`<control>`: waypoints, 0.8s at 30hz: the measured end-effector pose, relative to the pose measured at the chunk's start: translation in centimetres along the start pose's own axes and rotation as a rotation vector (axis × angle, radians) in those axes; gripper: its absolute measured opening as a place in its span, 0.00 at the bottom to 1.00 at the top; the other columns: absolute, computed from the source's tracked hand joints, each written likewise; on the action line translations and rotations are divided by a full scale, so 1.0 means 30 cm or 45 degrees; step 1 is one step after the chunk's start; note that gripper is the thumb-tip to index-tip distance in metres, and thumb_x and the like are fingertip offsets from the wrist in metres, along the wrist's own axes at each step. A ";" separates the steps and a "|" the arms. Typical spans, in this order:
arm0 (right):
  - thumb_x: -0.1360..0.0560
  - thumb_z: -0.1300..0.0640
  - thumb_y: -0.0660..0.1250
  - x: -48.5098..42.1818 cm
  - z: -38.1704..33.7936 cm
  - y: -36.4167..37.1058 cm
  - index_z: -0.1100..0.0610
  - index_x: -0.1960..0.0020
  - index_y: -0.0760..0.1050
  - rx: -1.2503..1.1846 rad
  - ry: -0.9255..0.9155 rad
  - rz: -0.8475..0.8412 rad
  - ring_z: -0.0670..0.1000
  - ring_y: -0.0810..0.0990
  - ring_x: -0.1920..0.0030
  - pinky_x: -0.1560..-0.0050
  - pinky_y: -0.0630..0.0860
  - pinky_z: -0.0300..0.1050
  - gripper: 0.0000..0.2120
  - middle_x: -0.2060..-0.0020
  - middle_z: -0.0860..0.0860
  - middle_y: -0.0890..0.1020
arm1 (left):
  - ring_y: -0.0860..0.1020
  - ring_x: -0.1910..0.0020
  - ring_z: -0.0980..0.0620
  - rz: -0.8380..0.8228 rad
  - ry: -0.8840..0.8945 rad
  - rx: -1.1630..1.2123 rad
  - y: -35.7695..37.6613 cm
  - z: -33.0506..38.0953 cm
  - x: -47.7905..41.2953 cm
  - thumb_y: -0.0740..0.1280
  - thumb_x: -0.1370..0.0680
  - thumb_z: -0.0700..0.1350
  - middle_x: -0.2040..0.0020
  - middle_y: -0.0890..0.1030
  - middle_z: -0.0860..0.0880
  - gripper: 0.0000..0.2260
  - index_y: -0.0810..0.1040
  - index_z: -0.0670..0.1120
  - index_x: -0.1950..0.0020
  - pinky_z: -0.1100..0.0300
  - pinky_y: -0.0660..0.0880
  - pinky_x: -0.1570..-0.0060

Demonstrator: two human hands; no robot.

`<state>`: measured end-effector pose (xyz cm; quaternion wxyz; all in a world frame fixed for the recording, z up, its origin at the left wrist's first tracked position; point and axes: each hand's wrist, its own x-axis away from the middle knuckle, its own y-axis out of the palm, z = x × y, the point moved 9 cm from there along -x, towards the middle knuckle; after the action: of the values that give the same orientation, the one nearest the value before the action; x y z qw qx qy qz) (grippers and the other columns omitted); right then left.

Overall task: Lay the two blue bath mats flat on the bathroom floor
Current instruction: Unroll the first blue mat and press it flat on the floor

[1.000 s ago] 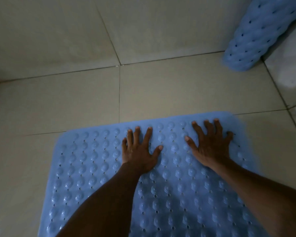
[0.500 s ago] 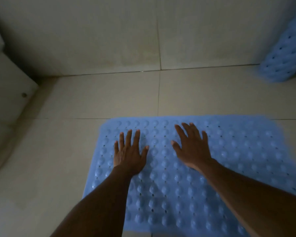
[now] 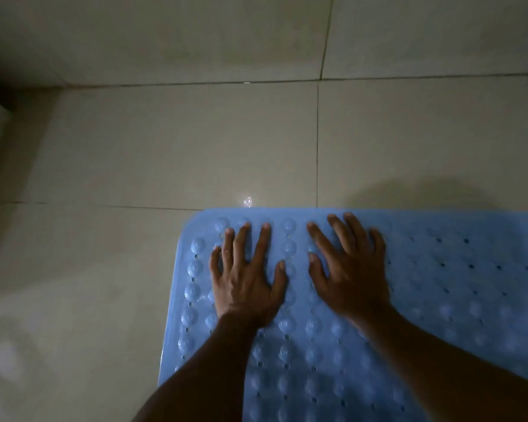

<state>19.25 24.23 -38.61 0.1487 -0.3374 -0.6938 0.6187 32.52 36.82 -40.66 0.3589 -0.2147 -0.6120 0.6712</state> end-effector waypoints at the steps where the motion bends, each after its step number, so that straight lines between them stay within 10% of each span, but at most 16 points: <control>1: 0.23 0.46 0.64 -0.001 0.001 0.003 0.49 0.28 0.75 -0.002 -0.002 -0.017 0.63 0.69 0.26 0.30 0.62 0.68 0.24 0.29 0.57 0.76 | 0.52 0.19 0.42 -0.012 -0.006 0.022 0.000 -0.001 -0.004 0.53 0.21 0.66 0.18 0.56 0.48 0.33 0.50 0.60 0.17 0.43 0.52 0.23; 24: 0.21 0.43 0.59 0.004 0.017 0.018 0.47 0.26 0.72 -0.040 0.024 -0.017 0.59 0.67 0.24 0.27 0.60 0.66 0.25 0.27 0.54 0.73 | 0.54 0.20 0.40 0.065 0.023 -0.043 -0.006 0.003 -0.008 0.51 0.21 0.65 0.20 0.58 0.45 0.32 0.53 0.57 0.17 0.41 0.54 0.24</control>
<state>19.00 23.93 -39.24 0.1540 -0.3409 -0.7041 0.6036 32.66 36.58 -40.49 0.3436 -0.2422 -0.6143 0.6677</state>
